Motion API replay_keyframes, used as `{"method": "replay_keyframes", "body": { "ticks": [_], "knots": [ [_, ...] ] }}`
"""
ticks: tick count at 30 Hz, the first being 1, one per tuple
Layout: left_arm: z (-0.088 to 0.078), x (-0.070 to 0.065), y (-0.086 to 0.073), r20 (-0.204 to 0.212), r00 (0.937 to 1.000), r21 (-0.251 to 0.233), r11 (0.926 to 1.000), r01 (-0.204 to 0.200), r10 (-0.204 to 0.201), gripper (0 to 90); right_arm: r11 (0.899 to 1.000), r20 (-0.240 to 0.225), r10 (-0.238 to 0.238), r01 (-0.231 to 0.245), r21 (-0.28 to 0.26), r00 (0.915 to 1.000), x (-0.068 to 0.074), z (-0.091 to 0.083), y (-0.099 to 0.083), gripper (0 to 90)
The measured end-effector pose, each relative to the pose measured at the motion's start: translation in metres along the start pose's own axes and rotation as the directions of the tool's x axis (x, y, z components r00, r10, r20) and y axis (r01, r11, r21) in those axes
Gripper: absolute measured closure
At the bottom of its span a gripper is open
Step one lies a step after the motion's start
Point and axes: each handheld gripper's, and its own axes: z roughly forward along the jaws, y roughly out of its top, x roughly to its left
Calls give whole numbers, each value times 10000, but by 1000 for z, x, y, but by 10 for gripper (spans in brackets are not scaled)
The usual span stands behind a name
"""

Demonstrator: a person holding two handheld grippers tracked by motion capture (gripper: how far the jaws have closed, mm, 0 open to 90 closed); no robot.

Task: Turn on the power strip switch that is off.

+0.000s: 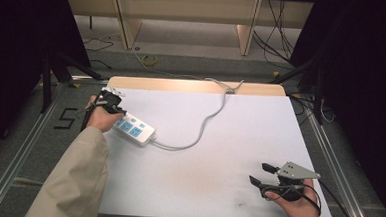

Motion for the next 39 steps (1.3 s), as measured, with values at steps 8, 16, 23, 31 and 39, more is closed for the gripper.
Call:
{"method": "replay_keyframes", "body": {
  "ticks": [8,16,23,31,39],
  "knots": [
    [-15,-11,-6,625,9971,-482,9978,466,-436,533,10000,5,8,-8,12,10000,0,0,0,335],
    [-32,-29,-17,1752,9805,-1153,9873,1097,-884,387,10000,-17,13,-13,25,10000,0,0,0,334],
    [-46,-44,-24,1727,9833,-1913,9773,914,-582,299,10000,-37,3,-3,21,10000,1,0,0,331],
    [-53,-61,-37,1650,9863,-2332,9712,481,-92,265,10000,-61,-47,47,56,10000,1,1,0,326],
    [-56,-75,-51,1723,9849,-2505,9676,309,132,253,10000,-70,-24,24,46,10000,1,1,0,324]
  ]
}}
